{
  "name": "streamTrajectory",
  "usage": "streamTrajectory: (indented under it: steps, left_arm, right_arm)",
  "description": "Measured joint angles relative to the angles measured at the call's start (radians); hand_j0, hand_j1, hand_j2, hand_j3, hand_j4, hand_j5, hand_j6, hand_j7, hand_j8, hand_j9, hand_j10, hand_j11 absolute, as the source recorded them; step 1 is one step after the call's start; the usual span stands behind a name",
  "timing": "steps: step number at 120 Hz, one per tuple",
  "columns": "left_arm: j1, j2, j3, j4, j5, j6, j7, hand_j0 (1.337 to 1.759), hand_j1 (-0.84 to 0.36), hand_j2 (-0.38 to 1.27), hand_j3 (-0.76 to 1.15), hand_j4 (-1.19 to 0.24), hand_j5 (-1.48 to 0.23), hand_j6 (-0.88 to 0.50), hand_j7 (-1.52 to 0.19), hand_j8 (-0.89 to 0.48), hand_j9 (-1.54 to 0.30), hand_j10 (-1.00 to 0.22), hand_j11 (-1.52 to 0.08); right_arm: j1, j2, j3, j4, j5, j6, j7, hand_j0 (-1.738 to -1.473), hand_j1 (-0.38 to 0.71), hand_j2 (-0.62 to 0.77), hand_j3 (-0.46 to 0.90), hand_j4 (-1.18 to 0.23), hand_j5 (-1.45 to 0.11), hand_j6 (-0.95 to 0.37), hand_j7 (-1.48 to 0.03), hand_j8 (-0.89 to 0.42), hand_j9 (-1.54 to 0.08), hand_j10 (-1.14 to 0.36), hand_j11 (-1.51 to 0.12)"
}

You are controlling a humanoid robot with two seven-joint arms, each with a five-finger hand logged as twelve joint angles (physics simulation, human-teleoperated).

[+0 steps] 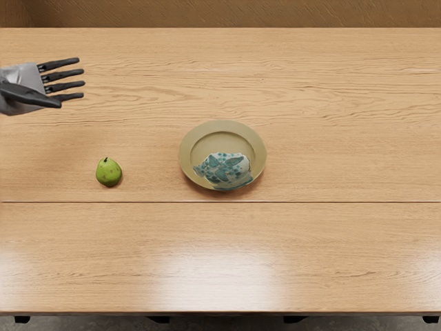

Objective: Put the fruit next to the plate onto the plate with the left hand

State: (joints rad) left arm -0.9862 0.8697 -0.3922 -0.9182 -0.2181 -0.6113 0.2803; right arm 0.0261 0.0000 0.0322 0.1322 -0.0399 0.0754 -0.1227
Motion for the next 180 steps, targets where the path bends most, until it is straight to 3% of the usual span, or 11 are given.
streamTrajectory:
  steps: [25,40,45,54,60,68,78,90,121,132,180]
  left_arm:
    - [0.026,-0.003,0.004,0.001,0.010,0.000,0.001,1.658,0.35,0.00,0.00,0.00,0.00,0.00,0.00,0.00,0.00,0.00,0.00]
    - [0.008,-0.007,0.007,0.001,0.115,0.000,0.016,1.658,0.35,0.00,0.00,0.00,0.00,0.00,0.00,0.00,0.00,0.00,0.00]
    - [-0.024,-0.007,0.007,0.001,0.150,0.000,0.051,1.658,0.35,0.00,0.00,0.00,0.00,0.00,0.00,0.00,0.00,0.00,0.00]
    - [-0.089,-0.006,0.006,-0.001,0.188,0.000,0.176,1.658,0.35,0.00,0.00,0.00,0.00,0.00,0.00,0.00,0.00,0.00,0.00]
    - [-0.110,-0.006,0.012,-0.007,0.203,0.000,0.235,1.658,0.35,0.00,0.00,0.00,0.00,0.00,0.00,0.00,0.00,0.00,0.00]
    - [-0.174,-0.007,0.048,-0.022,0.217,0.000,0.280,1.658,0.35,0.00,0.00,0.00,0.00,0.00,0.00,0.00,0.00,0.00,0.00]
    - [-0.255,-0.006,0.109,-0.038,0.234,0.000,0.308,1.658,0.35,0.00,0.00,0.00,0.00,0.00,0.00,0.00,0.00,0.00,0.00]
    - [-0.337,-0.013,0.142,-0.066,0.302,0.000,0.322,1.658,0.34,0.00,0.00,0.00,0.00,0.00,0.00,0.00,0.00,0.00,0.00]
    - [-0.356,-0.209,0.168,-0.173,0.536,0.000,0.330,1.658,0.35,0.00,0.00,-0.01,0.00,-0.01,0.00,-0.01,0.00,0.00,0.00]
    - [-0.378,-0.205,0.171,-0.209,0.564,0.000,0.330,1.658,0.35,0.00,0.00,0.00,0.00,-0.01,0.00,-0.01,0.00,0.00,0.00]
    - [-0.321,-0.117,0.157,-0.338,0.816,0.000,0.331,1.658,0.34,0.00,0.00,-0.01,-0.01,-0.01,-0.01,-0.01,-0.01,-0.01,-0.01]
  right_arm:
    - [0.000,0.000,0.000,0.005,0.001,0.001,0.000,-1.658,-0.35,0.00,0.00,0.00,0.00,0.00,0.00,0.00,0.00,0.00,0.00]
    - [0.000,0.000,0.000,0.007,0.001,0.001,0.000,-1.658,-0.35,0.00,0.00,0.00,0.00,0.00,0.00,0.00,0.00,0.00,0.00]
    - [0.000,0.000,0.000,0.008,0.001,0.001,0.000,-1.658,-0.35,0.00,0.00,0.00,0.00,0.00,0.00,0.00,0.00,0.00,0.00]
    - [0.000,0.000,0.000,0.008,0.001,0.001,0.000,-1.658,-0.35,0.00,0.00,0.00,0.00,0.00,0.00,0.00,0.00,0.00,0.00]
    - [0.000,0.000,0.000,0.009,0.001,0.001,0.000,-1.658,-0.35,0.00,0.00,0.00,0.00,0.00,0.00,0.00,0.00,0.00,0.00]
    - [0.000,0.000,0.000,0.009,0.001,0.001,0.000,-1.658,-0.35,0.00,0.00,0.00,0.00,0.00,0.00,0.00,0.00,0.00,0.00]
    - [0.000,0.000,0.000,0.009,0.001,0.001,0.000,-1.658,-0.35,0.00,0.00,0.00,0.00,0.00,0.00,0.00,0.00,0.00,0.00]
    - [0.001,0.000,0.000,0.014,0.001,0.001,0.000,-1.658,-0.35,0.00,0.00,0.00,0.00,0.00,0.00,0.00,0.00,0.00,0.00]
    - [0.001,0.000,0.000,0.016,0.001,0.001,0.000,-1.658,-0.35,0.00,0.00,0.00,0.00,0.00,0.00,0.00,0.00,0.00,0.00]
    - [0.002,0.000,0.000,0.016,0.001,0.001,0.000,-1.658,-0.35,0.00,0.00,0.00,0.00,0.00,0.00,0.00,0.00,0.00,0.00]
    - [0.003,0.000,0.000,0.017,0.000,0.001,0.000,-1.658,-0.35,0.00,0.00,0.00,0.00,0.00,0.00,0.00,0.00,0.00,0.00]
